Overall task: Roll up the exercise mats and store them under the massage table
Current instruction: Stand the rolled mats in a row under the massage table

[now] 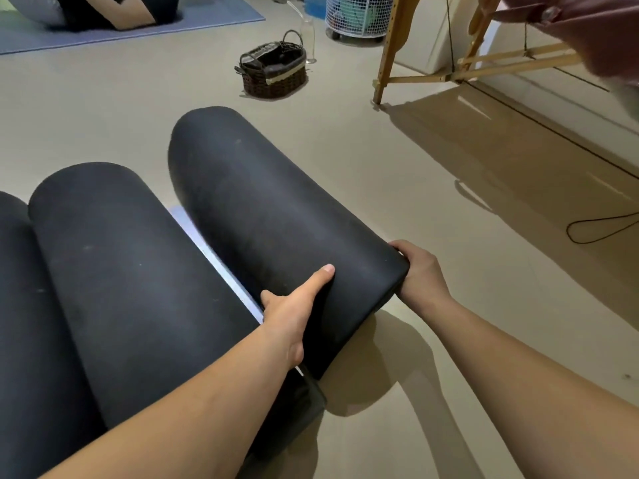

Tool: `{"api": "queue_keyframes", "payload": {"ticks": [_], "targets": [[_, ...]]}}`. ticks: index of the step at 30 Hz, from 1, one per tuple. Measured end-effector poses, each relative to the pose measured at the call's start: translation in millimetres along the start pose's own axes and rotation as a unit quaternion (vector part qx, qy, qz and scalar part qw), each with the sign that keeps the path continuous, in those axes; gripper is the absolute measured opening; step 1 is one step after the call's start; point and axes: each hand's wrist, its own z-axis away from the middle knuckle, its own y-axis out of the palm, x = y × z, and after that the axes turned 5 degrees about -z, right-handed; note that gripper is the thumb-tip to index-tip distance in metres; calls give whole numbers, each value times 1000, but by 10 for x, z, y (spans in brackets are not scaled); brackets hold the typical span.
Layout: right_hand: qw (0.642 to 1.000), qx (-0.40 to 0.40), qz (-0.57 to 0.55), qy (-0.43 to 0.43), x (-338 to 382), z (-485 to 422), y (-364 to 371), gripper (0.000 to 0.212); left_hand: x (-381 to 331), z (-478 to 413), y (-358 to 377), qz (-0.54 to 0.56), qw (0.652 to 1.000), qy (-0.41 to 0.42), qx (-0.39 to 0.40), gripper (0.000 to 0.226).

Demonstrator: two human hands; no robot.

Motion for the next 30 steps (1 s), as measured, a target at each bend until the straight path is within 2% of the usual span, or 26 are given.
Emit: {"api": "queue_keyframes", "payload": {"ticks": [6, 10, 14, 17, 20, 22, 23, 25, 27, 28, 30], "targets": [[997, -44, 62, 25, -173, 733, -553, 45, 276, 193, 207, -61, 994, 18, 88, 147], [995, -83, 2, 49, -413, 1291, -959, 58, 499, 441, 504, -112, 980, 46, 160, 141], [982, -162, -51, 86, -585, 2003, -1324, 52, 758, 709, 766, -170, 953, 64, 243, 121], [970, -216, -39, 104, -659, 2561, -1533, 54, 1038, 893, 918, -216, 925, 62, 305, 120], [953, -246, -21, 176, -846, 3139, -1727, 53, 1392, 1049, 1105, -249, 895, 39, 368, 120], [951, -219, 25, 216, -879, 3514, -1845, 62, 1550, 1181, 1176, -276, 877, 32, 393, 120], [954, -177, 56, 236, -847, 3643, -1947, 73, 1591, 1207, 1226, -290, 868, 35, 401, 121], [951, -55, 85, 291, -833, 3805, -2255, 94, 1644, 1157, 1393, -320, 851, 49, 414, 126], [931, 64, 71, 351, -740, 3748, -2661, 103, 1636, 1097, 1570, -361, 824, 67, 431, 130], [923, 79, 39, 374, -681, 3654, -2856, 103, 1632, 1068, 1633, -376, 815, 74, 435, 131], [922, -1, -59, 383, -588, 3441, -3085, 105, 1646, 1025, 1713, -393, 805, 88, 435, 131]]}}
